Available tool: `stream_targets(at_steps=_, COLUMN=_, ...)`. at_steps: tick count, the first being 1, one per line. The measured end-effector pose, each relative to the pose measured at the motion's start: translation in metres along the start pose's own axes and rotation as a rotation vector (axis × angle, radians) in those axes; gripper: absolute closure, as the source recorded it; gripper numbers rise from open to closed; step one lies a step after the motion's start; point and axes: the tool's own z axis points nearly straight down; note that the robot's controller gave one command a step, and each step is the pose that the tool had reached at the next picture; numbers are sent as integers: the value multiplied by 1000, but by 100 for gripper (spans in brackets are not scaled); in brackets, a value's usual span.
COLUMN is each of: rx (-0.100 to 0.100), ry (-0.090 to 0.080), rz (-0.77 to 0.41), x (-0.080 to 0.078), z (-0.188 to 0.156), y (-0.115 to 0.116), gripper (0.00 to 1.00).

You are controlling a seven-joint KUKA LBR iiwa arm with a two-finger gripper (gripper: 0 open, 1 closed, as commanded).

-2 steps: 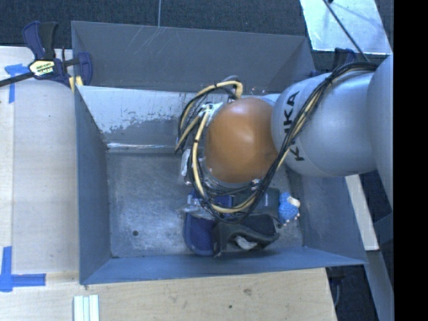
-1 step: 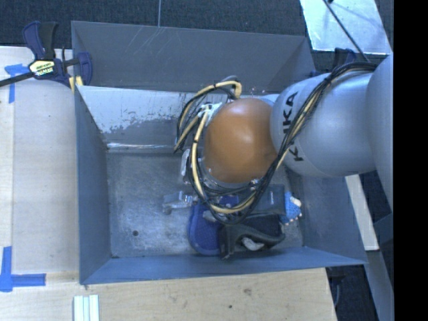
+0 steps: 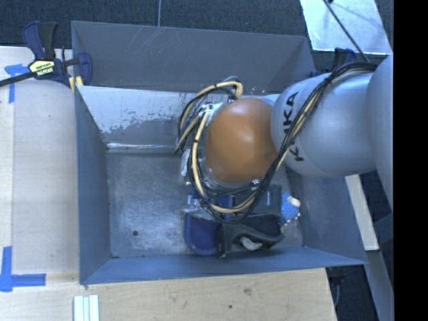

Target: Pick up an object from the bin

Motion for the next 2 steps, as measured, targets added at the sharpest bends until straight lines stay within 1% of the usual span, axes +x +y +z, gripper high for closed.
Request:
stream_targets(at_steps=1, rx=2, ry=-4, rz=-2, x=-1, z=1, y=0, gripper=0)
stream_targets(at_steps=2, rx=0, ry=-1, rz=0, x=0, z=0, y=0, gripper=100)
